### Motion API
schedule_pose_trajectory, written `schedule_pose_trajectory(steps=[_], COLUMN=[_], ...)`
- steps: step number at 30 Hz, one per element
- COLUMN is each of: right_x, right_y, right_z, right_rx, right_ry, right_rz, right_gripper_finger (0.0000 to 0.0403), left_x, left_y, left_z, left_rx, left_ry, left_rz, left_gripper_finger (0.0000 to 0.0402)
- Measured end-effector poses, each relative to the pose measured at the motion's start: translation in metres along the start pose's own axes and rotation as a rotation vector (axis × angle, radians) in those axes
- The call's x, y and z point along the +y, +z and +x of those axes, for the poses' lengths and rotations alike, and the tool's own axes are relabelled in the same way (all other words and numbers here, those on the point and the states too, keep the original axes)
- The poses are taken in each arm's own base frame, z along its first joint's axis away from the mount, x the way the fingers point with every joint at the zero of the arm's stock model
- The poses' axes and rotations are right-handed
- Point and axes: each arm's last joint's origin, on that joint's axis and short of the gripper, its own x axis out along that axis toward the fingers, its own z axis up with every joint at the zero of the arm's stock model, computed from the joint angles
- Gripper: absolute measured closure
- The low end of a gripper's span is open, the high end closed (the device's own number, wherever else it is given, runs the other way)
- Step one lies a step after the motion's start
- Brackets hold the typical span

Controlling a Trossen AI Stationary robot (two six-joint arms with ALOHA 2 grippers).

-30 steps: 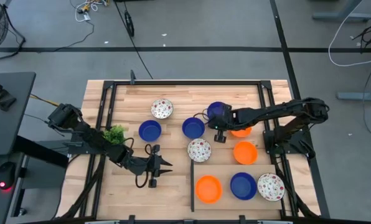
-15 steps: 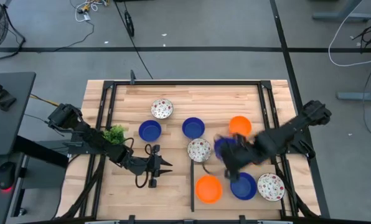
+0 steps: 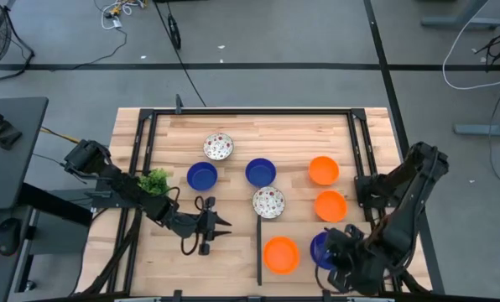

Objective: Pick & Place Mini bowls
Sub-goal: Stack the blue bowl on the blue bowl on the shelf

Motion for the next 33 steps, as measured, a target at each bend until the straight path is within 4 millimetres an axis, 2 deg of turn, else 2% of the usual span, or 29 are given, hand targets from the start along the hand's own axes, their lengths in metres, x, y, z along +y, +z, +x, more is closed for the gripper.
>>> schedule_pose_trajectory(steps=[7,13,25,33], right_x=[0.010,0.010,0.009,0.010], right_y=[-0.024,-0.041,-0.045,-0.051], right_z=[0.031,0.040,0.045,0.058], right_rx=[0.038,0.026,-0.102,-0.053], right_ry=[-0.085,-0.145,-0.200,-0.239], right_rz=[-0.209,-0.270,-0.371,-0.366], right_gripper_finger=[0.0403,0.0403,0.0403,0.0403], left_x=[0.000,0.000,0.001,0.001], left_y=[0.000,0.000,0.001,0.001], left_z=[0.000,0.000,0.000,0.000], left_rx=[0.000,-0.004,-0.009,-0.010], left_ry=[0.002,0.009,0.017,0.016], left_rz=[-0.002,-0.004,-0.007,-0.008], left_gripper_finger=[0.0294,0.0294,0.0294,0.0294])
